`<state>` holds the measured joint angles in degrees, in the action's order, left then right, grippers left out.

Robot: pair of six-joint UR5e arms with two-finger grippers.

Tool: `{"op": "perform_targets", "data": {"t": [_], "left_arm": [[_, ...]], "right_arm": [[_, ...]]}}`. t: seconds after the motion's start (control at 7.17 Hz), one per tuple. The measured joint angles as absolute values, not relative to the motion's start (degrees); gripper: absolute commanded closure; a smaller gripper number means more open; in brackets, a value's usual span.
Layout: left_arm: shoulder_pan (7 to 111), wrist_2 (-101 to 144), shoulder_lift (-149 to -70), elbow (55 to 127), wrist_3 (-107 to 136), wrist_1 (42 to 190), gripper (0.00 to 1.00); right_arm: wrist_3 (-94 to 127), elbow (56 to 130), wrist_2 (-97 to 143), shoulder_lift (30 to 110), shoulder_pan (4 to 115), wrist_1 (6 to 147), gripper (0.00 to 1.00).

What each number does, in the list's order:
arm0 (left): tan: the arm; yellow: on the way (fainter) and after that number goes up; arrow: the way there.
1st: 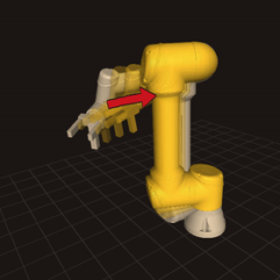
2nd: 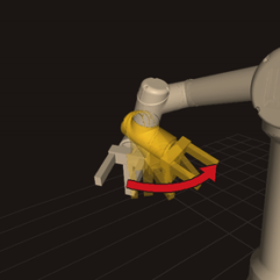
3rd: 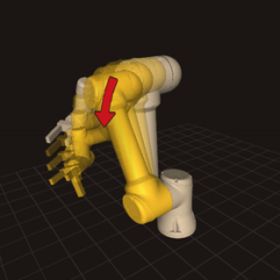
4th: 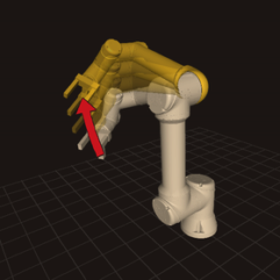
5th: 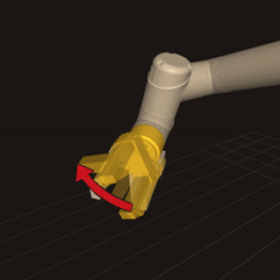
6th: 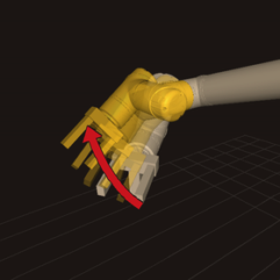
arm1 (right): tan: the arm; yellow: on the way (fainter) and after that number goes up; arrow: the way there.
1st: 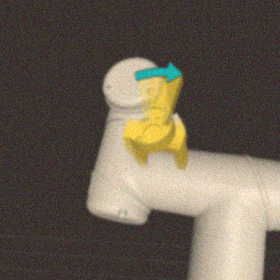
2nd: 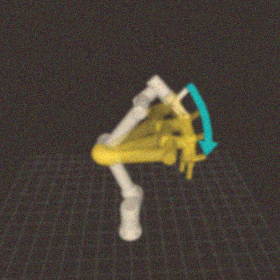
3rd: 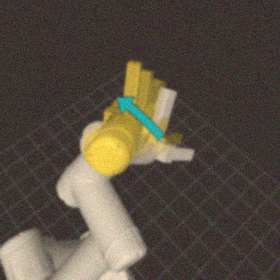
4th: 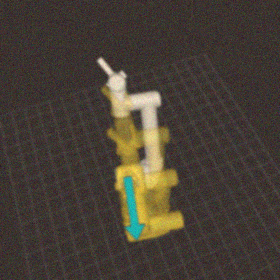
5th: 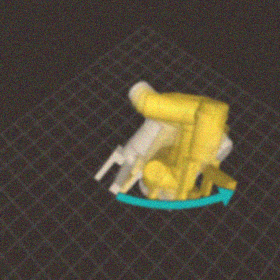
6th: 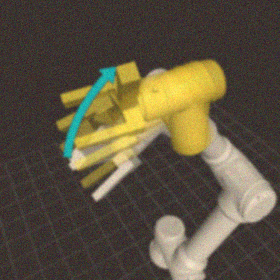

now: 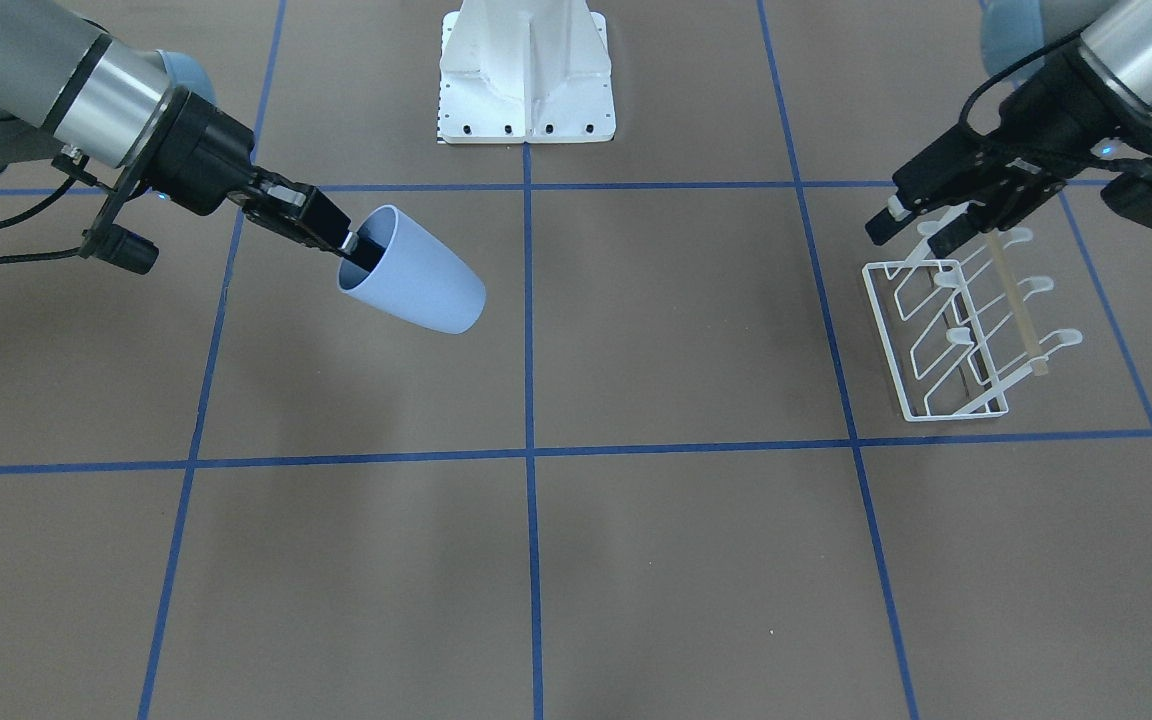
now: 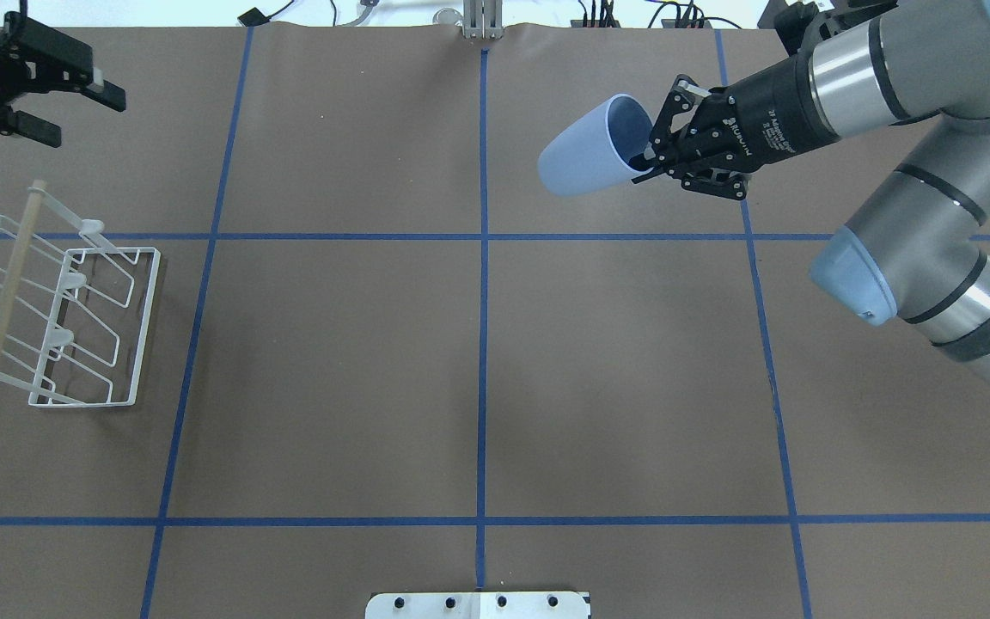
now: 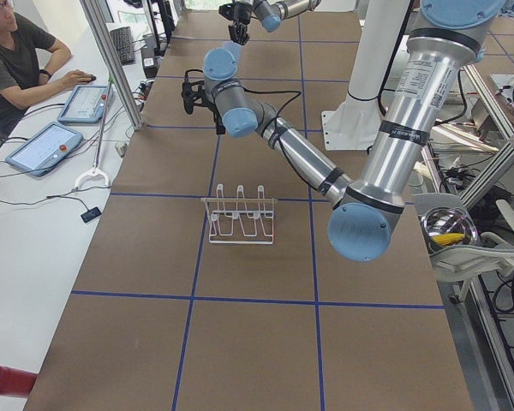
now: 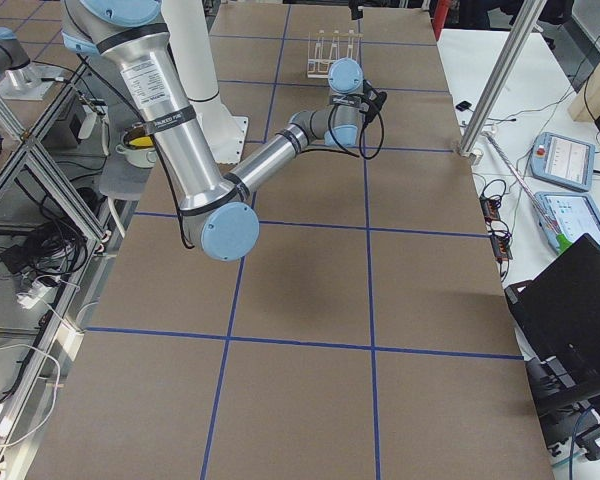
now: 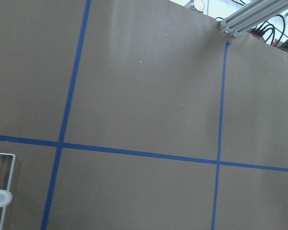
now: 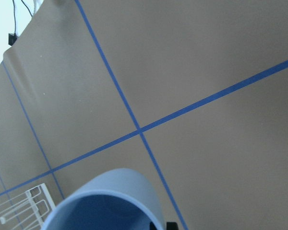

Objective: Hang cup on cup holder
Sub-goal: 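Lift the cup with the right gripper toward the center while the left gripper approaches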

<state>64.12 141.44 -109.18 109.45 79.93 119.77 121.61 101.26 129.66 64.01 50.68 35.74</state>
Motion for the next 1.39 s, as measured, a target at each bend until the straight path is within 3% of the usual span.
{"op": "perform_targets", "data": {"t": [0.56,0.84,0.98,1.39], "left_arm": [[58.8,136.7,-114.0,101.8,105.7,147.4,0.02],[57.8,136.4,-116.0,100.3,113.4,154.9,0.02],[57.5,136.3,-116.5,100.0,117.2,157.4,0.08],[56.0,134.9,-118.4,100.7,125.8,161.6,0.02]], "right_arm": [[140.3,100.8,119.1,62.2,44.6,19.5,1.0],[143.6,100.8,118.2,61.9,42.6,11.9,1.0],[144.1,101.2,116.9,61.7,40.9,8.8,1.0],[145.1,103.6,113.8,61.5,37.3,5.4,1.0]]}}
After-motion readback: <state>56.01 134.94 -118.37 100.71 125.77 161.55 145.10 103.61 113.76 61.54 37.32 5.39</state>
